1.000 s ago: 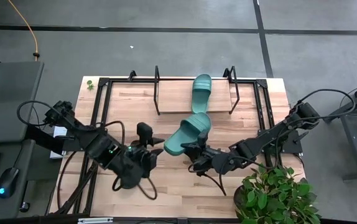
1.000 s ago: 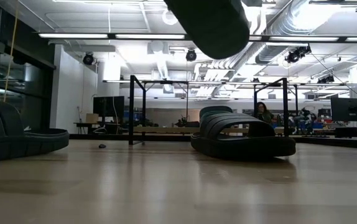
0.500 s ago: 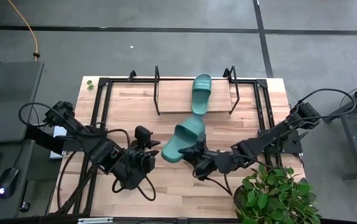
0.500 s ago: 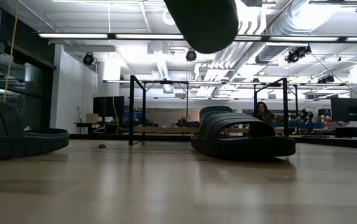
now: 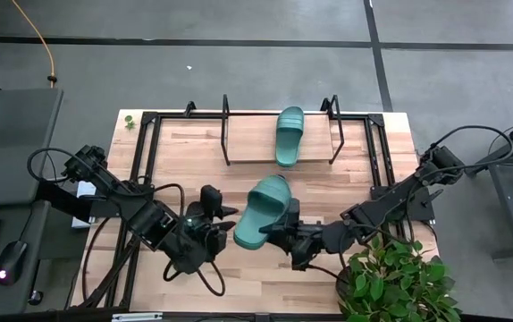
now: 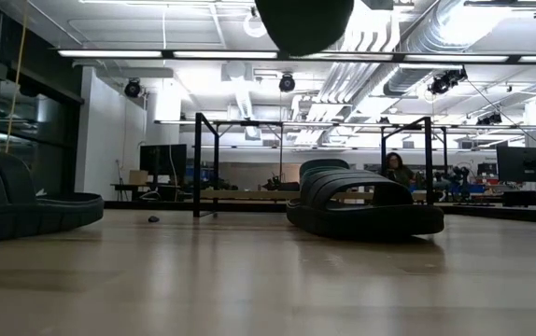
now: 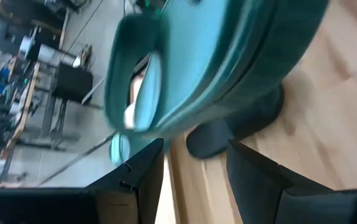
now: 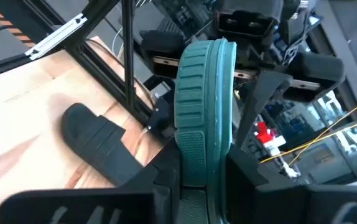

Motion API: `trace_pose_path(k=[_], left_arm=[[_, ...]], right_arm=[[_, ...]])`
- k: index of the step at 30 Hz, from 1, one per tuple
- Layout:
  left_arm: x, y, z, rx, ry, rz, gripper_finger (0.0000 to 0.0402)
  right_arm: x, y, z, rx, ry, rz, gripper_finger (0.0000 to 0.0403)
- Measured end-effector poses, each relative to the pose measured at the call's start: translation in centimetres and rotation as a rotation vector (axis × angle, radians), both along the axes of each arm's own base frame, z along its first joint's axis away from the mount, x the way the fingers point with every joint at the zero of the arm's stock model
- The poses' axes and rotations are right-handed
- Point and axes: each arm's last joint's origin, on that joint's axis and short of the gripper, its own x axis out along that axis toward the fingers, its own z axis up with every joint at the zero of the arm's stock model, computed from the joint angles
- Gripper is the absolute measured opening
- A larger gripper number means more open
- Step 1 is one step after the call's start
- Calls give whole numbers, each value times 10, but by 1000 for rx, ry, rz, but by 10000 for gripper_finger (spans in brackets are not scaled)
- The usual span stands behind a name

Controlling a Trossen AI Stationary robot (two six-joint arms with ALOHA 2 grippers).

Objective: Pick and place slides into the shelf
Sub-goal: Put the green slide on the shelf

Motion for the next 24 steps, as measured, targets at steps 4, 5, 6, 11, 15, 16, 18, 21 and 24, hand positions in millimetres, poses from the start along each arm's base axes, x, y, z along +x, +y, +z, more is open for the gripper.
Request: trace_pose_path(k=[4, 5, 6, 11, 15, 16, 18, 21, 24], left_arm=[[6, -4, 5, -19, -31, -66, 156], [7, -5, 6, -21, -37, -80, 156], [7, -5, 6, -24, -42, -89, 156], [11, -2, 8, -43, -44, -111, 156], [17, 6, 8, -85, -45, -127, 156], [19, 7, 9, -90, -48, -131, 156], [22, 10, 10, -101, -58, -136, 156], [26, 12, 12, -122, -68, -180, 156], [29, 10, 14, -145, -91, -229, 156]], right_arm=[[-3, 5, 5, -6, -33, 23, 64], [-4, 6, 6, 0, -41, 28, 64], [-5, 6, 7, 3, -44, 37, 64], [-5, 8, 7, 6, -48, 53, 64], [-5, 8, 7, 8, -48, 63, 64], [-5, 9, 7, 9, -48, 69, 64], [-5, 9, 7, 11, -49, 77, 64], [-5, 8, 9, 17, -61, 79, 64], [-5, 9, 10, 15, -74, 87, 64]])
